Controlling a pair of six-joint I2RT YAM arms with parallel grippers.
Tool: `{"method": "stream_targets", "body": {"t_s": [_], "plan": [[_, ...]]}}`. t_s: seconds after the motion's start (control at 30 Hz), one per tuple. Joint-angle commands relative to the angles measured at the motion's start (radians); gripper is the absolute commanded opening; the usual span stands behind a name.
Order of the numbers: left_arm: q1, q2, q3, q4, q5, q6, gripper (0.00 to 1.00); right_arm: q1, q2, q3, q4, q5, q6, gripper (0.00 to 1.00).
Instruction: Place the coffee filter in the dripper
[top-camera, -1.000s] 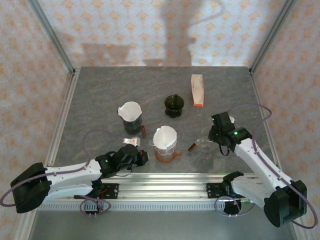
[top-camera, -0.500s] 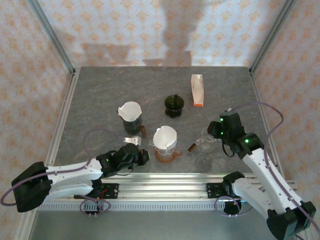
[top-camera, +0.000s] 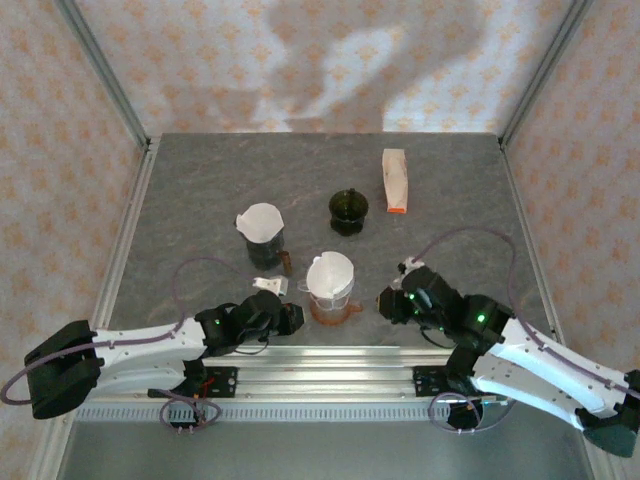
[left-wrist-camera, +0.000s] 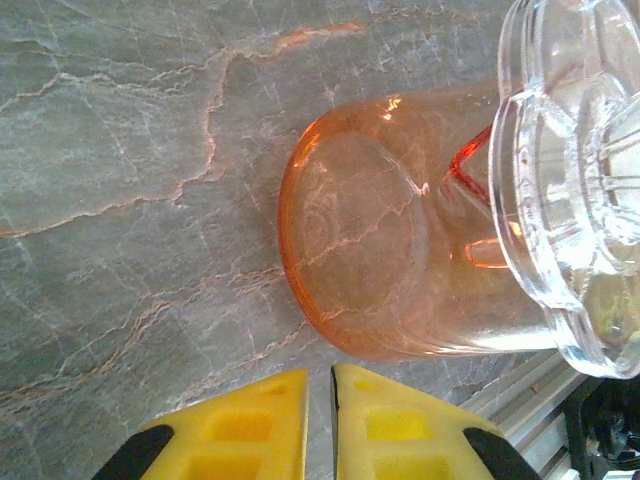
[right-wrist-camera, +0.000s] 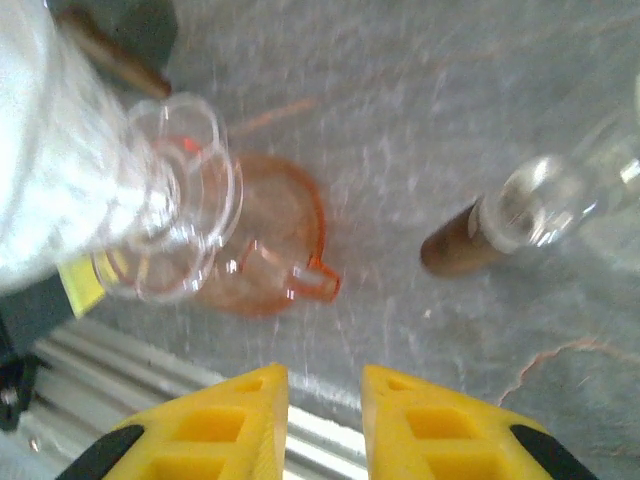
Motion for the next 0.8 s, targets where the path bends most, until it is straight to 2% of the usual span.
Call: {"method": "stream_targets", "body": {"t_s": [0.0,0.07,0.2,0.37,0.77], "plan": [[-0.01,0.03,-0.011,0.065,-0.02,-0.022,0.15,0.081,-0.029,-0.085,0.109,0.038,0.091,0.24],[-0.011,0.058,-0.028,0.123,-0.005,-0.032,0.15,0.103,-0.012,-0.143,0.223,-0.007,0.106,0.22],[-0.014,0.115,-0.02,0.187,0.018,-0.029,0.16,0.106,0.084,-0.175,0.353,-0.056,0.09,0.1],[-0.017,0.182,-0.014,0.245,0.032,-0.037,0.02,0.106,0.199,-0.209,0.481,-0.08,0.086,0.0],[-0.018,0.297,0.009,0.363,0.036,-0.067,0.0,0.105,0.371,-0.188,0.58,-0.054,0.042,0.0]]}}
